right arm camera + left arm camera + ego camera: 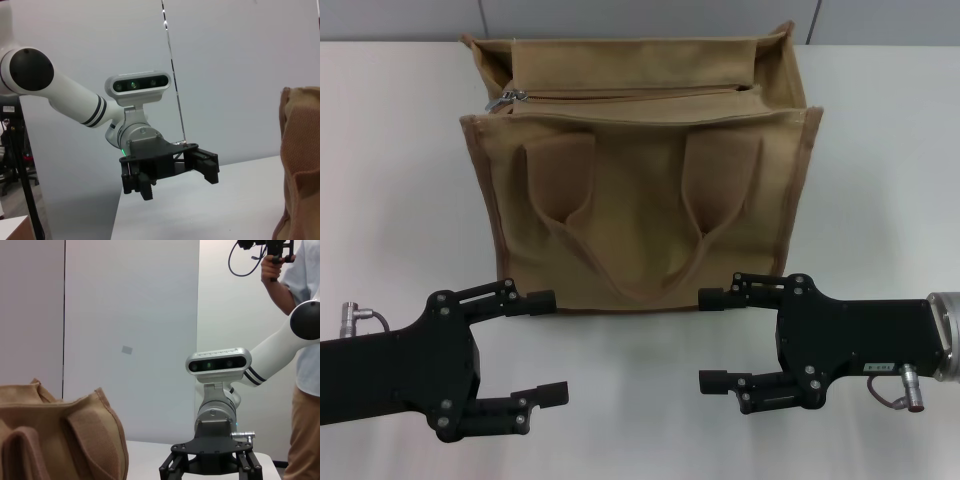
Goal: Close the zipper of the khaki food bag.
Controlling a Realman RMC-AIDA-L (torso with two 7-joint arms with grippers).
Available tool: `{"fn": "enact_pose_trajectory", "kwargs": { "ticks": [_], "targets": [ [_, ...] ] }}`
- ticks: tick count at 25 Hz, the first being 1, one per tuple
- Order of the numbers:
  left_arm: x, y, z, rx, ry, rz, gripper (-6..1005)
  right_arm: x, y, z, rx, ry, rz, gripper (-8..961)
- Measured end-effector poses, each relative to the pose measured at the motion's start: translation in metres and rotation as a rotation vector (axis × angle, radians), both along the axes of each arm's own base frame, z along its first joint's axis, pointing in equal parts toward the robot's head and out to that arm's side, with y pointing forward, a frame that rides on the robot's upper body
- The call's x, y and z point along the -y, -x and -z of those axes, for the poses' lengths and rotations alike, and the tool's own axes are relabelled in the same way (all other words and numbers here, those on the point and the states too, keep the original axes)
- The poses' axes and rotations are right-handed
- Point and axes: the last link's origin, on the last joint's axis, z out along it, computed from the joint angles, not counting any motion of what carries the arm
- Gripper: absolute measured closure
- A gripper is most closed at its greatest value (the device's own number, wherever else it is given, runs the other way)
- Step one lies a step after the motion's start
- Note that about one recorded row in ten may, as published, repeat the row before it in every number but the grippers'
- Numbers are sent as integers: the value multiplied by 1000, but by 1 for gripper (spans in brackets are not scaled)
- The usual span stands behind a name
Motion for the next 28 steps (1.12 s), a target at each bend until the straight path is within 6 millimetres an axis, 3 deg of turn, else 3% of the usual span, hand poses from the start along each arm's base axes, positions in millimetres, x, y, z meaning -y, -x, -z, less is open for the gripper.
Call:
{"fn": "enact_pose_trajectory", "kwargs": {
  "ticks": [11,19,22,28],
  "targets": [
    [-2,-1,2,1,-7,-5,213,5,-1,4,-12,1,-6,155],
    [-11,13,-21,143,-270,-176,214,12,-1,11,-50,-13,-9,158],
    [-21,30,-34,198,-446,-338,214,15,0,14,-72,-29,-16,159],
    [-51,43,-31,140,-517,-483,214,18,0,16,-84,-37,-24,161]
  ]
}}
